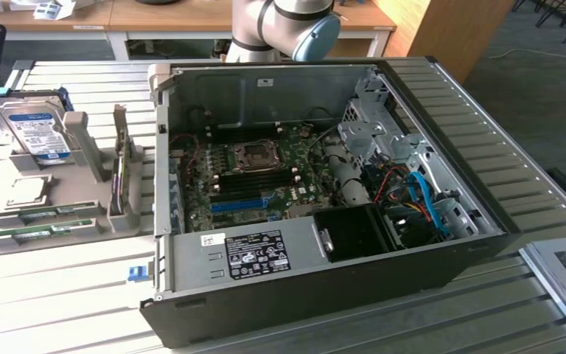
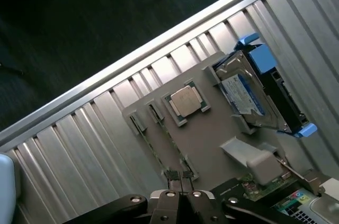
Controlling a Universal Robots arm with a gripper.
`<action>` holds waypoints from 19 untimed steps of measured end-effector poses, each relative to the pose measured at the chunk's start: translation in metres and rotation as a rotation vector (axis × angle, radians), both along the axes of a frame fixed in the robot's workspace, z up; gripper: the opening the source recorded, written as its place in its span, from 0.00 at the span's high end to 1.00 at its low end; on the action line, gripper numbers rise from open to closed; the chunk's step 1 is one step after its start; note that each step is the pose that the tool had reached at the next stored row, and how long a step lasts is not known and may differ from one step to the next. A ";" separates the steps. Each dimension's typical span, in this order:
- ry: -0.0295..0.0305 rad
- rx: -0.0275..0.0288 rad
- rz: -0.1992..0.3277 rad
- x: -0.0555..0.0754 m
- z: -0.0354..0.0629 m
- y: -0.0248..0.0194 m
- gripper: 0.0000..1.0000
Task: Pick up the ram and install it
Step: 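Pick up the ram and move it above insertion slot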
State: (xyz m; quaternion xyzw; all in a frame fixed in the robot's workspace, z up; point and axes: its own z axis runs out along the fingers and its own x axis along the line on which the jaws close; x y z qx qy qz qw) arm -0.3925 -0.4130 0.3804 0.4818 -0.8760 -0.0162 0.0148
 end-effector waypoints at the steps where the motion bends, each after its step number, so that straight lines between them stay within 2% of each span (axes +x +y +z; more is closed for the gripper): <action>1: 0.0000 0.0000 0.017 0.000 -0.0001 0.0000 0.90; 19: 0.0000 0.0000 0.285 0.000 -0.0007 0.0000 0.90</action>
